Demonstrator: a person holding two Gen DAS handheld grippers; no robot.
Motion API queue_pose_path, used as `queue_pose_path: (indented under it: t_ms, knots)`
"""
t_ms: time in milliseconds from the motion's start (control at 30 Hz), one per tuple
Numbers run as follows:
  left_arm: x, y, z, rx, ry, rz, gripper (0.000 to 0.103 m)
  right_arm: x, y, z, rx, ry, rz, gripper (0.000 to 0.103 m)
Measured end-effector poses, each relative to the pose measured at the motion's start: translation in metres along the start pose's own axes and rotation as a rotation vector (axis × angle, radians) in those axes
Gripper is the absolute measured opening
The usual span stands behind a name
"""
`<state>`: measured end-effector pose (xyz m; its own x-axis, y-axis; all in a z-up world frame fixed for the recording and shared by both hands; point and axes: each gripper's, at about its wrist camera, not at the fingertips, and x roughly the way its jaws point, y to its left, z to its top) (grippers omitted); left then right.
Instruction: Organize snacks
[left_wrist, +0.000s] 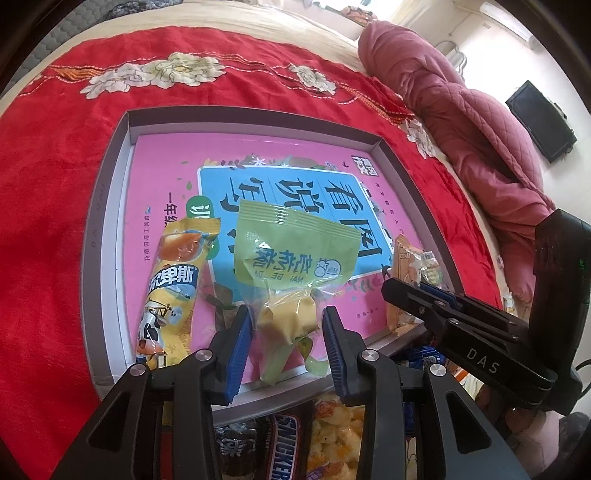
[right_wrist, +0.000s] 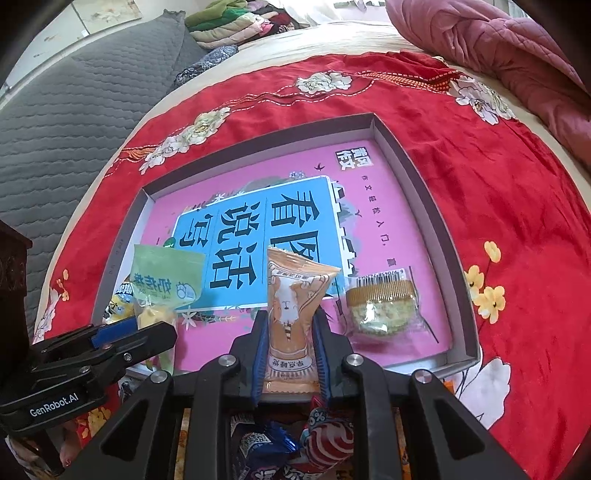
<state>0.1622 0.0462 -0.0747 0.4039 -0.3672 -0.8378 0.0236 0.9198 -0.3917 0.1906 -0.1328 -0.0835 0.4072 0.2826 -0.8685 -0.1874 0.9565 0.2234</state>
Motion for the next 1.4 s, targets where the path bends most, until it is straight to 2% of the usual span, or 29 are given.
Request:
queue_pose_path:
  t_ms: [800,967,1067,1333,1400]
  knots:
    - [0.004,0.001,0.001,-0.006,0.018,0.008,0.047,-0.011,-0.002,0.002,0.010,-0.020,0.007,0.033]
    - [0.002,0.000,0.001,-0.001,0.018,0.006,0.049,-0.019,-0.003,0.003,0.013,-0.032,0.011,0.033]
    - [0.001,-0.002,0.002,0.005,0.016,0.012,0.054,-0.023,-0.005,0.004,0.018,-0.039,0.013,0.033]
    - [-0.009,-0.004,0.002,0.006,0.011,-0.005,0.055,-0.040,-0.010,0.004,0.029,-0.061,0.018,0.034]
    - [-0.015,-0.006,0.003,0.011,0.005,-0.011,0.055,-0.044,-0.012,0.004,0.034,-0.068,0.021,0.037]
